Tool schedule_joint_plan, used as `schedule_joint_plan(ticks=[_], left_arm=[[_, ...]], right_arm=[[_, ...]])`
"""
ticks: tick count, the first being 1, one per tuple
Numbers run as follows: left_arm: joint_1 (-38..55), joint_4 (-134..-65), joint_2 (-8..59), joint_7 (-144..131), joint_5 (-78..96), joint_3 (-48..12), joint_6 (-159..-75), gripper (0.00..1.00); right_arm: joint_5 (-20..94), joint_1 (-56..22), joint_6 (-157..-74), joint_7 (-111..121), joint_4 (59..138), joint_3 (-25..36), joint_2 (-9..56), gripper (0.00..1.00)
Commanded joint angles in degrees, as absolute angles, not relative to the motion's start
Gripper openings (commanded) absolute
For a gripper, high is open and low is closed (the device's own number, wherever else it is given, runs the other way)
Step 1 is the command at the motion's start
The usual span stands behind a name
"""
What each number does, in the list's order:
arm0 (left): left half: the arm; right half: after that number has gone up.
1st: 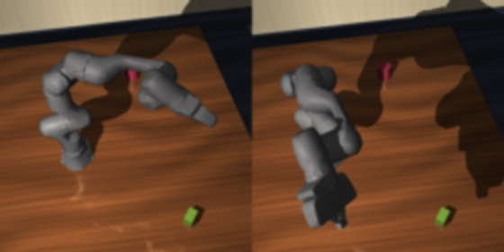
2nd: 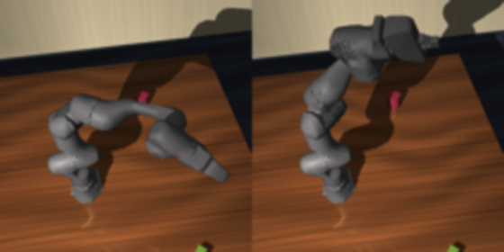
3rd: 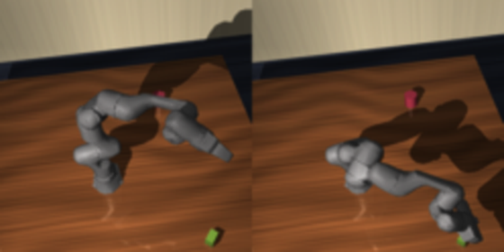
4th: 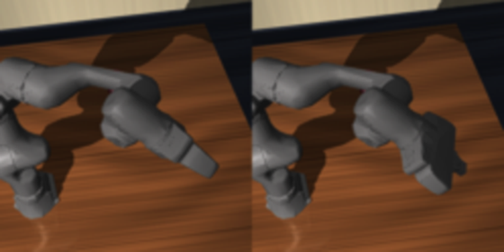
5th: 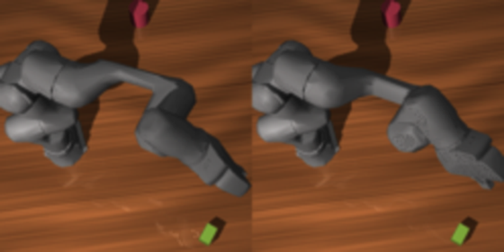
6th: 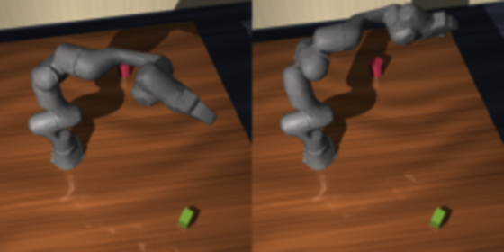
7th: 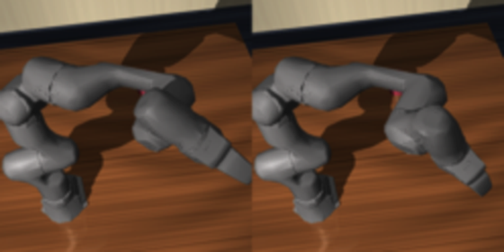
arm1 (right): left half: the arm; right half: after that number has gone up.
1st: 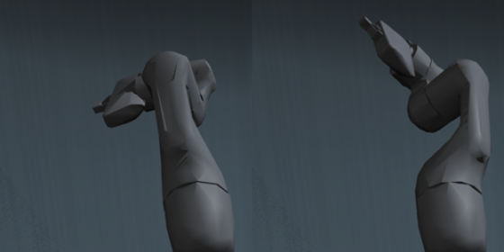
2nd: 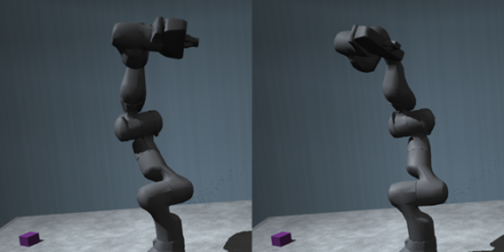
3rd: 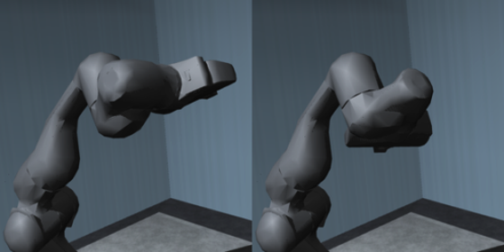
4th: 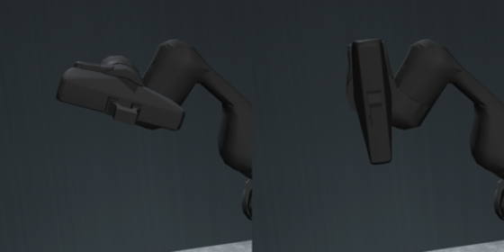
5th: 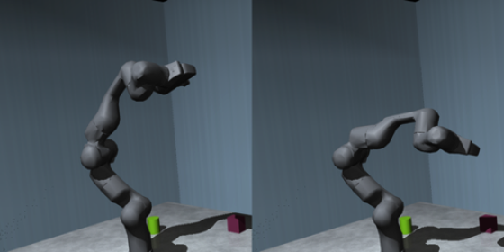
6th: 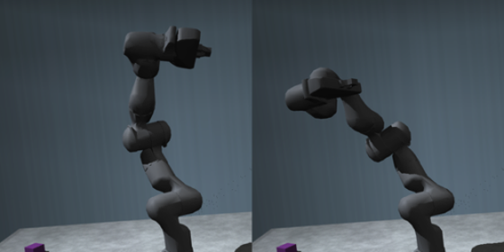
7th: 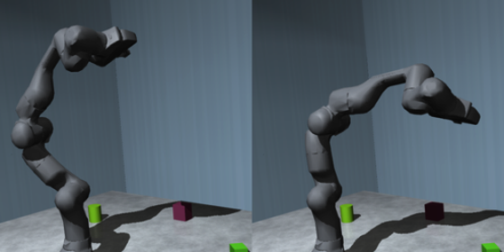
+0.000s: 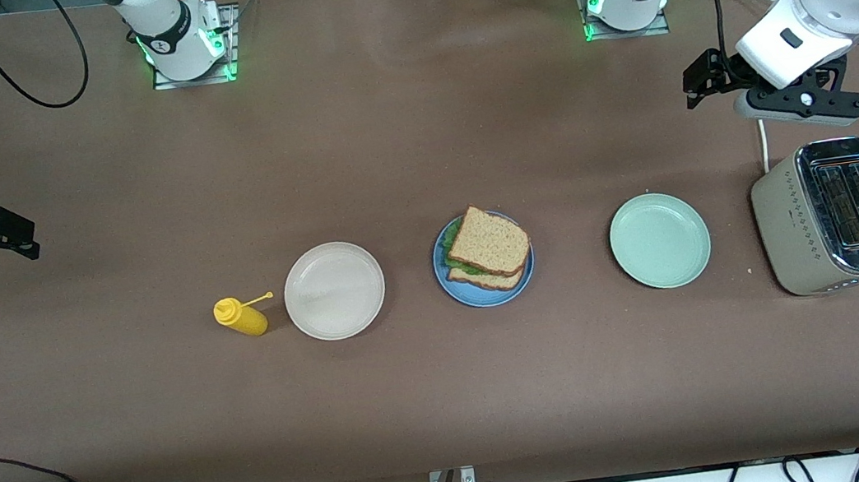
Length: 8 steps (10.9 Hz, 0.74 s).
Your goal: Make sandwich in blue plate with both arms
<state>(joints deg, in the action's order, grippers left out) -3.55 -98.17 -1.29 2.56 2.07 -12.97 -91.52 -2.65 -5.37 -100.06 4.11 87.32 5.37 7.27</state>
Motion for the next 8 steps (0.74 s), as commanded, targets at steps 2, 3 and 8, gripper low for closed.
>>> schedule_joint_plan(ticks=[2, 3, 8], left_arm=[[-1.1, -99.4, -2.9, 1.1, 2.5, -9.0, -92.5, 1.0], [-0.9, -99.3, -2.9, 1.0, 2.5, -8.9, -92.5, 1.0], [-0.1, -98.6, -2.8, 0.9, 1.8, -8.7, -91.9, 1.0]], right_arm=[[-3.4, -5.3, -99.3, 3.3, 86.5, 5.2, 7.4, 1.0], [-3.4, -5.3, -99.3, 3.3, 86.4, 5.2, 7.4, 1.0], [-3.4, -5.3, -99.3, 3.3, 86.4, 5.2, 7.5, 1.0]])
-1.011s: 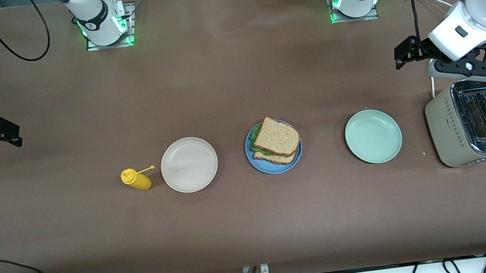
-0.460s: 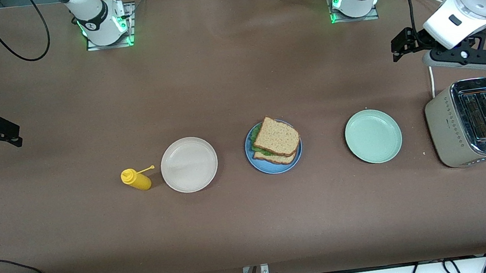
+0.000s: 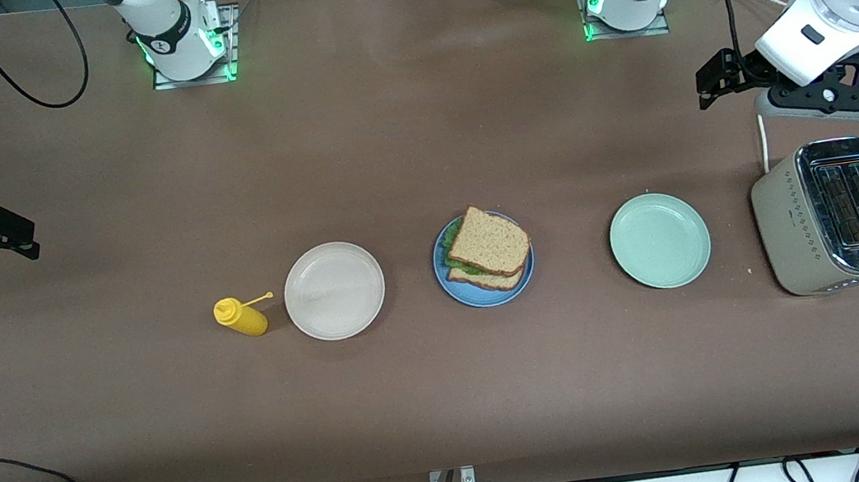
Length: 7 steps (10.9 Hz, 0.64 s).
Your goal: Make sandwich in blue plate with both arms
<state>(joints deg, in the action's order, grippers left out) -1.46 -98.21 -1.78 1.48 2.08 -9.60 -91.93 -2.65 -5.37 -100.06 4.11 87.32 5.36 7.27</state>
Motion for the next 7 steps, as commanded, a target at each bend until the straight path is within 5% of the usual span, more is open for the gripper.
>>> schedule_joint_plan(ticks=[1, 7], left_arm=[[0.2, -98.6, -2.7, 0.9, 1.8, -8.7, -91.9, 1.0], [-0.8, -97.4, -1.2, 0.8, 1.8, -8.7, -91.8, 1.0]], right_arm=[[-3.4, -5.3, -99.3, 3.3, 86.5, 5.2, 7.4, 1.0], [-3.4, -5.3, -99.3, 3.3, 86.4, 5.2, 7.4, 1.0]])
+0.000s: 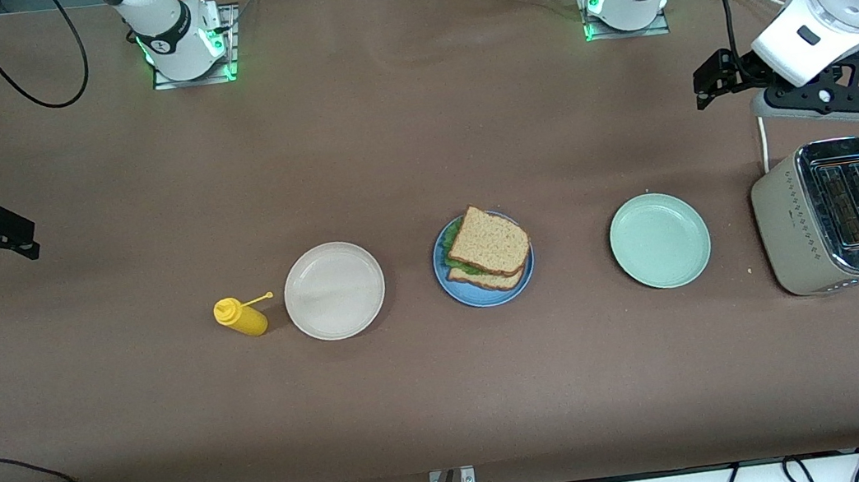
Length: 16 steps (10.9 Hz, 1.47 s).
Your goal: Make sandwich in blue plate with both arms
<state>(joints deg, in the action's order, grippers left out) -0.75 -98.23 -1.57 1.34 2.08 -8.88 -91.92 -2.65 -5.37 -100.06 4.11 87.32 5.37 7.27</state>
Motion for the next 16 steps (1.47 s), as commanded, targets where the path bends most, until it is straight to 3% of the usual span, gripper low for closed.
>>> schedule_joint_plan(ticks=[1, 16], left_arm=[[-0.9, -97.4, -1.1, 0.8, 1.8, -8.7, -91.5, 1.0], [-0.7, -95.6, 0.2, 0.9, 2.0, -8.7, -91.2, 1.0]], right_arm=[[-3.5, -5.3, -99.2, 3.4, 86.5, 5.2, 7.4, 1.0], [-3.6, -5.3, -99.3, 3.3, 86.5, 5.4, 7.4, 1.0]])
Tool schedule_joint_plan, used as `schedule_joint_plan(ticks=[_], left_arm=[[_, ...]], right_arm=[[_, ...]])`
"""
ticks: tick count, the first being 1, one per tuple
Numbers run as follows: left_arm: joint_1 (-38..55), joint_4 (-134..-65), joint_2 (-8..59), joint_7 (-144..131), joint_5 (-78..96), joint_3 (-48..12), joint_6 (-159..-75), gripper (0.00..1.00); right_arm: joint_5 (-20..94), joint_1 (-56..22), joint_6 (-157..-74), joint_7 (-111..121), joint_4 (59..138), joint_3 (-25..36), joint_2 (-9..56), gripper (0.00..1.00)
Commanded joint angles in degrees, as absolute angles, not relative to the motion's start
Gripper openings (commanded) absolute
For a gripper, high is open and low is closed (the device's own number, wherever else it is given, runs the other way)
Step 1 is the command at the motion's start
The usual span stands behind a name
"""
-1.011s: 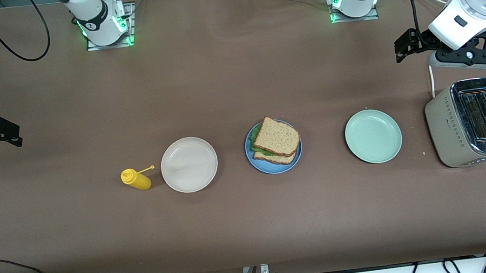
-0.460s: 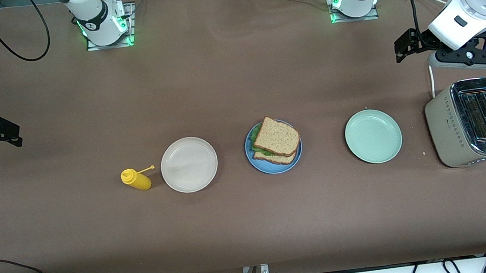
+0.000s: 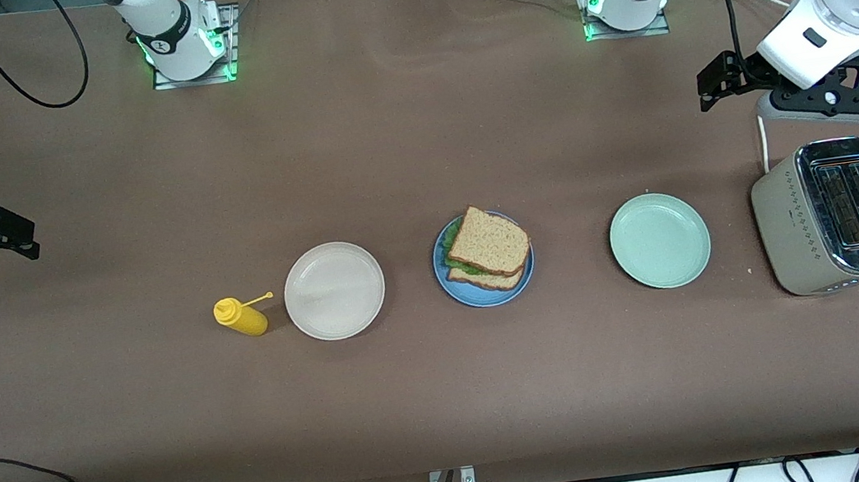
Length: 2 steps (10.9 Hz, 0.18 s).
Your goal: Make sandwich in blue plate with both arms
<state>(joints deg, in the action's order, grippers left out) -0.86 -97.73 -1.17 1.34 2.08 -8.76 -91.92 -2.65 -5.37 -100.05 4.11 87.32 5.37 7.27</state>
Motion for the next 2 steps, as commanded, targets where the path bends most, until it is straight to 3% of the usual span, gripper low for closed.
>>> schedule_joint_plan(ticks=[1, 2], left_arm=[[-0.7, -95.6, 0.2, 0.8, 2.0, -8.8, -91.2, 1.0], [-0.7, -95.6, 0.2, 0.9, 2.0, -8.8, -91.2, 1.0]], right_arm=[[-3.5, -5.3, -99.3, 3.3, 86.5, 5.5, 7.4, 1.0], [-3.6, -5.3, -99.2, 3.4, 86.5, 5.5, 7.4, 1.0]])
